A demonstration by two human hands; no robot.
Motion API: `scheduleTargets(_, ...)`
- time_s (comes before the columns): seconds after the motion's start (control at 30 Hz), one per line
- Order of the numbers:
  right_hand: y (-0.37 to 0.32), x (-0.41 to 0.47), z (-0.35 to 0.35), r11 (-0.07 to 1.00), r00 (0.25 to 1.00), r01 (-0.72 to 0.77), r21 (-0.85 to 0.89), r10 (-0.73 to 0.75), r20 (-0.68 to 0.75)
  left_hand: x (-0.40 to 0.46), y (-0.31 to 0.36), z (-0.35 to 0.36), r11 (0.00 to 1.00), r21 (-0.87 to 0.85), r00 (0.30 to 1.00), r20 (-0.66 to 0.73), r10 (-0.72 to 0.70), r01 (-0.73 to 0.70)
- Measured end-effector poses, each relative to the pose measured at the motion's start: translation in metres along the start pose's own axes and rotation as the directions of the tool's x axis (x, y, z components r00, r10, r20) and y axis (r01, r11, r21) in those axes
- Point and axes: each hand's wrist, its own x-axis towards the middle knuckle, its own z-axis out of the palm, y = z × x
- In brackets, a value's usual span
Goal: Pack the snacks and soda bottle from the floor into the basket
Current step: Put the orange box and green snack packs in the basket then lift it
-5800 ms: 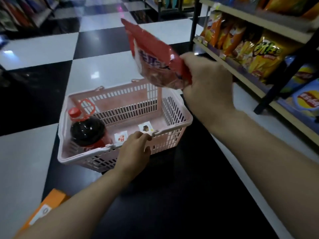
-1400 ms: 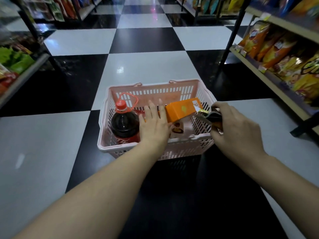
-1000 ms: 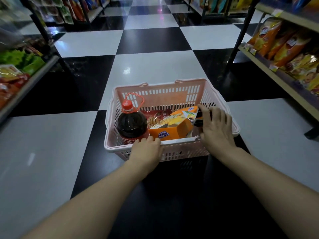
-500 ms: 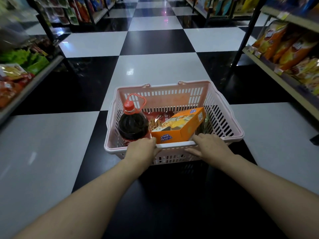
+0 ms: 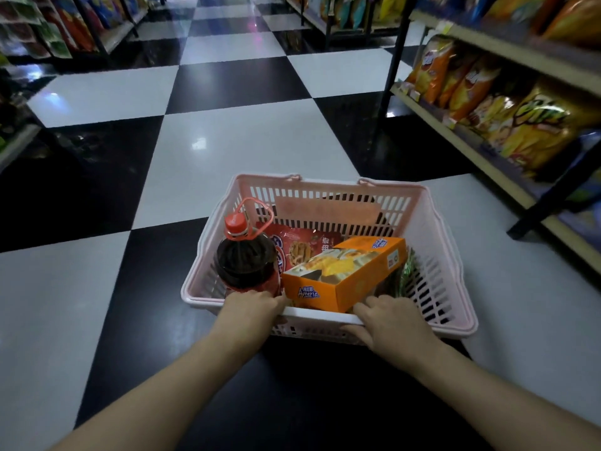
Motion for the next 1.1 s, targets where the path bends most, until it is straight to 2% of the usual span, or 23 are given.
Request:
scheduleTargets(0.13, 0.031, -0.038, 0.001, 0.994, 0.995, -0.094, 0.051, 0.095, -0.011, 0.025, 0.040, -0.005, 0.998, 0.003, 0.998, 0.007, 0.070, -0.070)
scheduleTargets(0.37, 0.075, -0.100, 0.000, 0.958, 0.961, -0.276, 0.077, 0.278, -0.011, 0.068, 0.105, -0.008, 0.974, -0.039, 0.974, -0.058, 0.221, -0.223)
scheduleTargets(0.53, 0.104, -0.146, 0.001, 0.907, 0.909, -0.415, 0.070, 0.411, 0.065, 0.094, 0.156, -0.007, 0.944, -0.075, 0.946, -0.060, 0.319, -0.322)
scheduleTargets(0.8, 0.141, -0.212, 0.003, 0.813, 0.819, -0.573, 0.107, 0.573, 0.037, 0.124, 0.240, -0.022, 0.903, -0.103, 0.908, 0.001, 0.420, -0.417)
scheduleTargets(0.97, 0.142, -0.237, 0.008, 0.783, 0.784, -0.619, 0.055, 0.620, 0.000, 0.140, 0.273, -0.027, 0.875, -0.030, 0.876, -0.033, 0.482, -0.483)
scheduleTargets(1.1, 0.151, -0.242, 0.013, 0.695, 0.695, -0.714, 0.081, 0.718, -0.043, 0.160, 0.298, -0.029, 0.869, 0.157, 0.872, -0.078, 0.484, -0.469)
